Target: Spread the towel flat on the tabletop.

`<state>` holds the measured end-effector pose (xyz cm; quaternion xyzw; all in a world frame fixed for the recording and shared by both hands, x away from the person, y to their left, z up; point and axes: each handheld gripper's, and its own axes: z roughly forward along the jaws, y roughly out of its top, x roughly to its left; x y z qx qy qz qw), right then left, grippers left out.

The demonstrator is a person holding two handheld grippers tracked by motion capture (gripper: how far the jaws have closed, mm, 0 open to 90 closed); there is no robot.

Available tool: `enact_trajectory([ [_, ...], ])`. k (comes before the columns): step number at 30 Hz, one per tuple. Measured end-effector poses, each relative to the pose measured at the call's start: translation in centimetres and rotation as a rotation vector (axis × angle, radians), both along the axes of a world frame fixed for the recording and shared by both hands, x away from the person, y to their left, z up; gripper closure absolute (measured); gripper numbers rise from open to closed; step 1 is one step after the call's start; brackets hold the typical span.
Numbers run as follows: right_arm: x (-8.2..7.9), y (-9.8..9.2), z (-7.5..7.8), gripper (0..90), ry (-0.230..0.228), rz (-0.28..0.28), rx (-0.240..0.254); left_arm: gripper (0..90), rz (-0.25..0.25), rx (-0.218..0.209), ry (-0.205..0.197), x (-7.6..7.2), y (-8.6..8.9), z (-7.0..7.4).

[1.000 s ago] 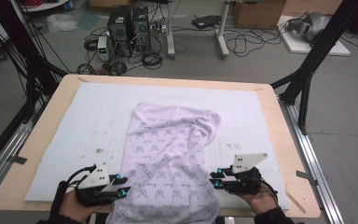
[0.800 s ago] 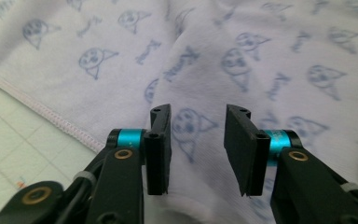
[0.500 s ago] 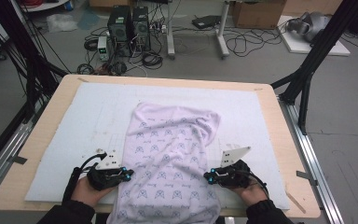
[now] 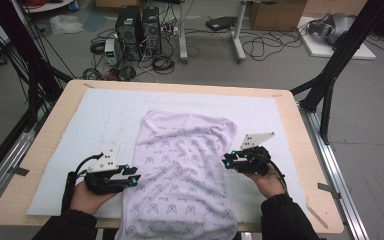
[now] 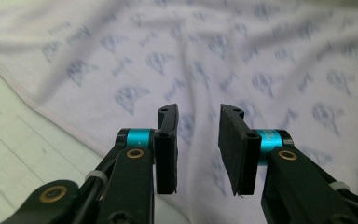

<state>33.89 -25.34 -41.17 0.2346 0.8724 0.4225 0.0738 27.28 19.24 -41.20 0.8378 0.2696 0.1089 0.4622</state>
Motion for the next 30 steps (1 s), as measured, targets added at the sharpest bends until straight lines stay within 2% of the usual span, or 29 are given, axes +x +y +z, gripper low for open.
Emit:
enact_trajectory([
  [2,1.3,0.3,-0.4,72.3,0.006,-0.018,-0.011,65.1,-0.010,0.021,0.019,0.7,-0.6,-0.6],
  [4,2.5,0.6,-1.0,72.4,0.007,-0.047,-0.029,67.4,-0.025,0.030,0.044,1.2,-1.1,-1.5],
  [6,3.3,0.6,-1.8,72.3,0.031,-0.061,-0.042,69.7,-0.023,0.067,0.052,1.5,-1.5,-2.3],
  [8,3.9,0.6,-2.4,70.3,0.045,-0.076,-0.057,67.4,-0.023,0.106,0.068,1.7,-1.9,-3.0],
  [10,4.3,0.6,-3.1,68.5,0.069,-0.080,-0.051,60.4,-0.007,0.092,0.072,1.7,-1.8,-3.3],
  [12,4.3,0.9,-3.2,71.7,0.056,-0.077,-0.052,61.2,-0.010,0.075,0.077,1.7,-1.7,-3.4],
  [14,4.4,1.0,-3.2,84.3,0.067,-0.066,-0.048,68.9,-0.011,0.068,0.082,1.7,-1.6,-3.4],
  [16,4.4,1.0,-3.2,86.6,0.080,-0.054,-0.046,82.1,-0.018,0.073,0.091,1.6,-1.7,-3.2],
  [18,4.2,0.7,-2.9,87.1,0.068,-0.048,-0.070,87.0,-0.024,0.102,0.070,1.4,-1.9,-3.0],
  [21,4.1,-1.1,-2.3,87.2,0.058,-0.095,-0.088,88.5,-0.002,0.113,0.055,1.3,-1.8,-2.9],
  [23,4.2,-2.3,-1.8,87.2,0.041,-0.144,-0.100,88.4,0.008,0.106,0.065,1.5,-1.5,-3.0],
  [24,4.2,-3.2,-1.4,87.0,0.033,-0.190,-0.101,87.3,0.012,0.098,0.068,1.5,-1.4,-3.1],
  [25,4.3,-3.6,-1.3,86.1,0.029,-0.212,-0.093,83.2,0.017,0.101,0.070,1.5,-1.4,-3.0],
  [26,4.3,-4.0,-1.2,83.4,0.035,-0.208,-0.056,76.7,0.020,0.094,0.069,1.5,-1.4,-3.0],
  [28,3.9,-4.0,-0.9,77.4,0.029,-0.196,-0.046,73.2,0.010,0.084,0.063,1.3,-1.3,-2.8],
  [30,3.1,-3.7,-0.9,76.0,0.032,-0.144,-0.021,71.1,-0.001,0.079,0.059,1.1,-1.2,-2.6],
])
